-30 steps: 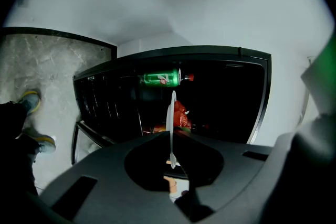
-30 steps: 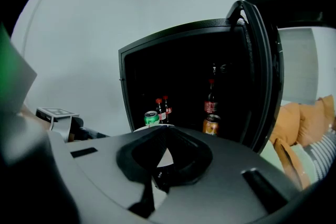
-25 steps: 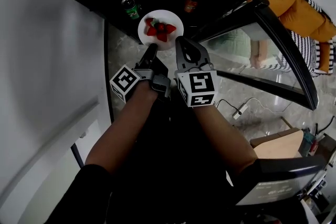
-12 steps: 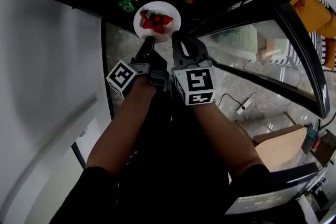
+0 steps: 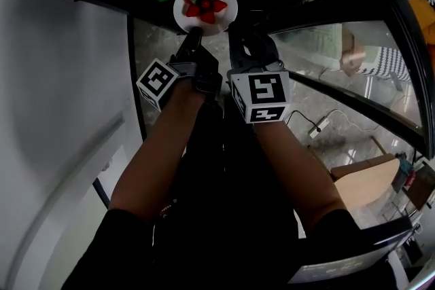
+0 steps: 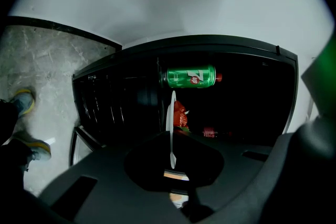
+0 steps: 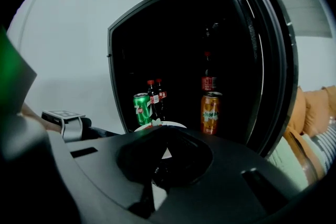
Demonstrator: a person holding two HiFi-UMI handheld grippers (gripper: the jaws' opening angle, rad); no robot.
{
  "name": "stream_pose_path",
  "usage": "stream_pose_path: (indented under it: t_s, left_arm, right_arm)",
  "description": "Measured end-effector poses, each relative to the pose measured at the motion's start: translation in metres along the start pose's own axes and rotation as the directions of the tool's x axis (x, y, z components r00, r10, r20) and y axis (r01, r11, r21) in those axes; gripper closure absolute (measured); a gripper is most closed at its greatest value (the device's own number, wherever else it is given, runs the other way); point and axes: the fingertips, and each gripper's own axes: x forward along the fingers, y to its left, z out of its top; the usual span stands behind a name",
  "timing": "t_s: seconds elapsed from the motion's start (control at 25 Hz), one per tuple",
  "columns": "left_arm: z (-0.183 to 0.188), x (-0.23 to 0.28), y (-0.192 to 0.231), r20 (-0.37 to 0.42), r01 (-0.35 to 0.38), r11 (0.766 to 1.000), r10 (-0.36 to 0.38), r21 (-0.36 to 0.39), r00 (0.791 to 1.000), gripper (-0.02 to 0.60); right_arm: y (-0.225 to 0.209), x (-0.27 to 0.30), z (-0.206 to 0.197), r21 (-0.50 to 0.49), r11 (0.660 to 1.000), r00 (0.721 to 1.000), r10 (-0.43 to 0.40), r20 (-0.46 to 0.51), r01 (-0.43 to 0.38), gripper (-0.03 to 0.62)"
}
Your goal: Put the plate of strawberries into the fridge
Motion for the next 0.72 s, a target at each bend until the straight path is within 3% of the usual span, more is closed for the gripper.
stream_pose_path:
  t_s: [0.72]
  left_arm:
    - [0.01, 0.032, 0.007, 0.005, 0.008, 1.0, -0.008, 0.025, 1.0, 0.563]
  right_arm:
    - [-0.011, 0.032, -0.009, 0.027, 1.0, 1.0, -0.014, -0.008, 0.015, 0.588]
